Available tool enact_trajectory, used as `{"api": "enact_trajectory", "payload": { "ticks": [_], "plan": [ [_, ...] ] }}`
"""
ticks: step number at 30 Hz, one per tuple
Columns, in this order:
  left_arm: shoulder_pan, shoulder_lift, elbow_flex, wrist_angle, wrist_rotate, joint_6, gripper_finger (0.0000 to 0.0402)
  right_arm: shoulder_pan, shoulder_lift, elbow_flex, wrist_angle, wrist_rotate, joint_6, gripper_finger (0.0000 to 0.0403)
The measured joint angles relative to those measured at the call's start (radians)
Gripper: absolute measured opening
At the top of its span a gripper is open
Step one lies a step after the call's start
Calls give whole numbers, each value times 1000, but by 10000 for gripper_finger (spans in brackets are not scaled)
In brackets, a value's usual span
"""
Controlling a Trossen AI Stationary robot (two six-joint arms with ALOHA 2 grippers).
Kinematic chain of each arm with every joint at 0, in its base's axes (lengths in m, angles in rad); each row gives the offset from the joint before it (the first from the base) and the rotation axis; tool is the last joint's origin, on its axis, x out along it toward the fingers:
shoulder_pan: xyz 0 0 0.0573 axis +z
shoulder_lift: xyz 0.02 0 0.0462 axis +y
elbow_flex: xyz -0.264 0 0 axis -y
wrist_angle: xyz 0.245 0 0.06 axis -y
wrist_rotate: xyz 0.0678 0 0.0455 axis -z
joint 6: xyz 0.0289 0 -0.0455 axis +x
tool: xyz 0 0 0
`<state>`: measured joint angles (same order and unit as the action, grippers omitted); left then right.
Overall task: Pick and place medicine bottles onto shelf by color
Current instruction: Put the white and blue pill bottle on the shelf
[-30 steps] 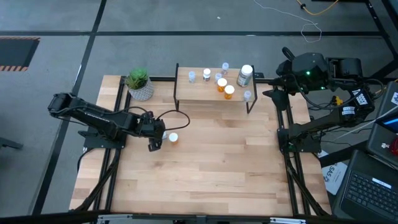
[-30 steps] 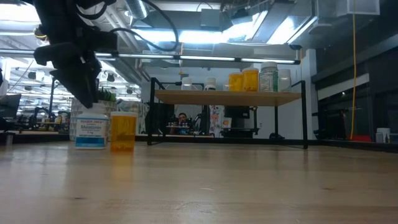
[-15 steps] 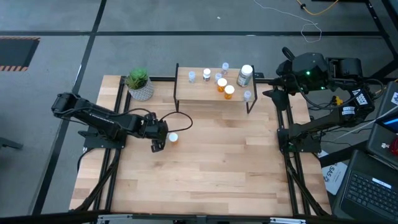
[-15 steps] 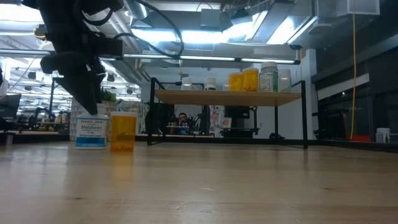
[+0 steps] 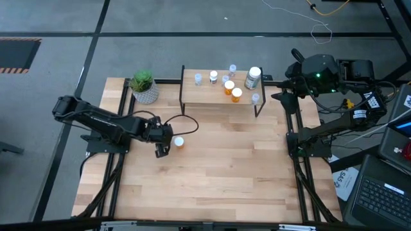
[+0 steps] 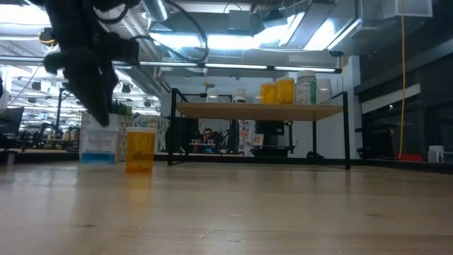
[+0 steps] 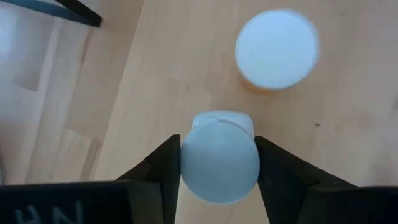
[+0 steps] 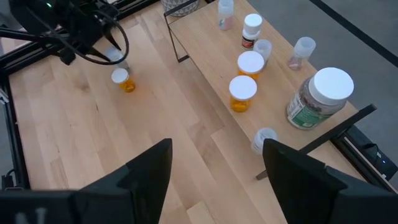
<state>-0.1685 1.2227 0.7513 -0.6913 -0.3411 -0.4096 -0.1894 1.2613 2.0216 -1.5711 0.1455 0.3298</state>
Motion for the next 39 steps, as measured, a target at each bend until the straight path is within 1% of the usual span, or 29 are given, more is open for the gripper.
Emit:
{"api": "enact_trajectory", "payload": {
  "ticks": [3, 6, 7, 10, 12, 17, 19, 22, 27, 30, 33, 36, 39],
  "plan": [
    [0, -15, 90, -127, -14, 0, 154, 0, 0, 0, 0, 0, -1, 251],
    [6, -13, 211, -260, -53, 1, 154, 0, 0, 0, 0, 0, -1, 251],
    [13, -14, 254, -279, -68, 2, 154, 0, 0, 0, 0, 0, -3, 251],
    [66, -14, 360, -242, -85, 72, 154, 0, 0, 0, 0, 0, -21, 251],
    [115, -14, 414, -167, -87, 135, 154, 0, 0, 0, 0, 0, -21, 251],
    [287, 0, 527, -20, -85, 286, 154, 0, 0, 0, 0, 0, -20, 251],
    [368, 27, 567, 13, -51, 339, 154, 0, 0, 0, 0, 0, -20, 251],
    [484, 100, 635, 32, 42, 389, 154, 0, 0, 0, 0, 0, -20, 251],
    [615, 249, 747, 3, 149, 420, 154, 0, 0, 0, 0, 0, -20, 251],
    [656, 323, 813, -80, 192, 421, 154, 0, 0, 0, 0, -1, -20, 251],
    [674, 379, 843, -149, 194, 421, 154, 0, 0, 0, 0, -11, -20, 251],
    [676, 412, 855, -154, 194, 429, 159, 0, 0, 0, 0, -11, -20, 251],
    [677, 424, 855, -146, 174, 487, 175, 0, 0, 0, 0, -11, -20, 251]
  ]
}}
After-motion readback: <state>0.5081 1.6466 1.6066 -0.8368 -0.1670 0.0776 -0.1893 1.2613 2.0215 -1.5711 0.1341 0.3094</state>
